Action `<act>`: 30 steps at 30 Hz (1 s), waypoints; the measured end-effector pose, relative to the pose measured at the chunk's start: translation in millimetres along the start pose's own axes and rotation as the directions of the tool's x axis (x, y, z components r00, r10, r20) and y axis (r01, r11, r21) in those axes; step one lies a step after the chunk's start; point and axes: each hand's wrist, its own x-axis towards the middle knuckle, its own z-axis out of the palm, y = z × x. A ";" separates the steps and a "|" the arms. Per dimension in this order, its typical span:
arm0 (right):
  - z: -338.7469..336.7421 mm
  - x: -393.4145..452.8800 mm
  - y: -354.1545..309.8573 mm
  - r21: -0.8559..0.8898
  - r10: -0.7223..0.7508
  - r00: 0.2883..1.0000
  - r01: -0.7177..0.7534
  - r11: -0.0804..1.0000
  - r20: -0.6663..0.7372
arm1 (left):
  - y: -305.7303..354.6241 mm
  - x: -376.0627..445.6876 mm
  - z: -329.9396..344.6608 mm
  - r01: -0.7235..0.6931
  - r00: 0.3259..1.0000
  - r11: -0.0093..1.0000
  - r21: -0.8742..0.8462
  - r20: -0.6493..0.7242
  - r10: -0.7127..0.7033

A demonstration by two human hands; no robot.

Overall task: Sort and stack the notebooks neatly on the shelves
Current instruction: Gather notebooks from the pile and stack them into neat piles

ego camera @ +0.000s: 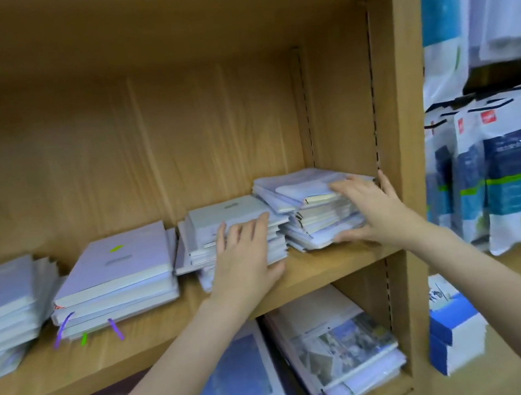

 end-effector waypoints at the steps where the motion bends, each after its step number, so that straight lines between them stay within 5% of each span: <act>1: 3.0 1.3 1.5 -0.049 -0.048 0.998 0.049 0.998 0.031 | 4.5 5.2 3.5 0.007 1.000 1.000 0.026 0.012 -0.008; 5: 27.8 0.9 6.5 -0.115 -0.154 0.969 0.134 0.984 -0.192 | 7.2 20.2 22.3 -0.018 0.997 0.987 0.157 -0.069 0.029; 10: 31.5 10.6 12.0 0.100 -0.100 0.931 0.143 0.985 -0.350 | 1.4 22.8 32.7 -0.010 0.988 0.990 0.142 -0.152 0.032; 22: 21.0 29.9 15.4 0.163 -0.045 0.941 0.105 0.981 -0.335 | -3.6 17.4 38.9 0.008 0.977 0.988 0.152 -0.211 0.025; 30: 25.1 11.6 15.7 0.131 -0.097 0.976 0.123 0.984 -0.193 | -0.5 16.2 38.9 0.021 0.971 0.990 0.140 -0.237 0.013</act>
